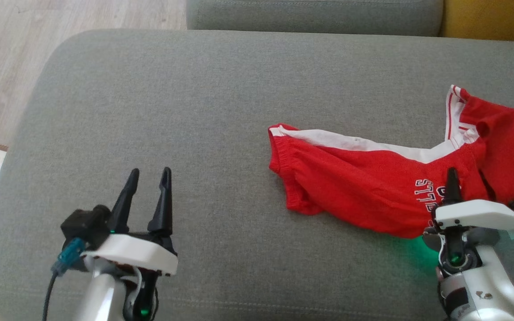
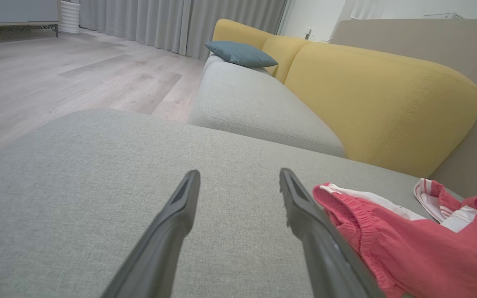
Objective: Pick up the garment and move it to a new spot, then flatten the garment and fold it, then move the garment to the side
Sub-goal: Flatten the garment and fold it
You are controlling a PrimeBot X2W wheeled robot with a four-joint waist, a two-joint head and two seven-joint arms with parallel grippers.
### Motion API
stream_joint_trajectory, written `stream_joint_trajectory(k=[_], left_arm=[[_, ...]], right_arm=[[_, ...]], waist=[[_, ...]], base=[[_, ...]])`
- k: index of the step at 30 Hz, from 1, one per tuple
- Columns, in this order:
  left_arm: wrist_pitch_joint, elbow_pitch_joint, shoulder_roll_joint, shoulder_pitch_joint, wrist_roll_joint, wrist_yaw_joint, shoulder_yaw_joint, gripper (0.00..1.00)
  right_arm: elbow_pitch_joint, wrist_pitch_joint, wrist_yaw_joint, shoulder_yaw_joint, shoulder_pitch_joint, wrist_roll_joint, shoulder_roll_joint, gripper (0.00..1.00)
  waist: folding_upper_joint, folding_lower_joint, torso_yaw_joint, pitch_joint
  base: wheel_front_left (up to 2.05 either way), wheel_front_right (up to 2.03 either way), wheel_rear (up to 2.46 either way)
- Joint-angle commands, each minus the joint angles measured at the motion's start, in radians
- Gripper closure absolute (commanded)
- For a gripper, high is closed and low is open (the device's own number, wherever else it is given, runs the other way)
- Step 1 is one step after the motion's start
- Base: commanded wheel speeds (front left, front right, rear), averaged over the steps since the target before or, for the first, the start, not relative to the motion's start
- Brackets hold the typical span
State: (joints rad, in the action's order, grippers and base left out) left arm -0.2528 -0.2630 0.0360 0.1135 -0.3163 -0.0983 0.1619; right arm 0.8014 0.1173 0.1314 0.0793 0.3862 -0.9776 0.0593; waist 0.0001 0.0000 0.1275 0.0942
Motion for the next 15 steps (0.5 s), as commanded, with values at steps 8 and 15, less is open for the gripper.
stream_joint_trajectory(k=[8,15], left_arm=[[-0.009,0.022,0.014,0.023,0.009,-0.004,0.010,0.00],[-0.009,0.015,0.014,0.018,0.010,-0.003,0.013,0.00]], right_arm=[[-0.068,0.060,-0.001,-0.060,0.035,0.025,-0.009,1.00],[-0.137,0.081,-0.001,-0.123,0.031,0.012,-0.009,1.00]], waist=[[-0.0001,0.0000,0.029,-0.002],[-0.0001,0.0000,0.047,-0.016]], base=[[0.00,0.00,0.00],[0.00,0.00,0.00]])
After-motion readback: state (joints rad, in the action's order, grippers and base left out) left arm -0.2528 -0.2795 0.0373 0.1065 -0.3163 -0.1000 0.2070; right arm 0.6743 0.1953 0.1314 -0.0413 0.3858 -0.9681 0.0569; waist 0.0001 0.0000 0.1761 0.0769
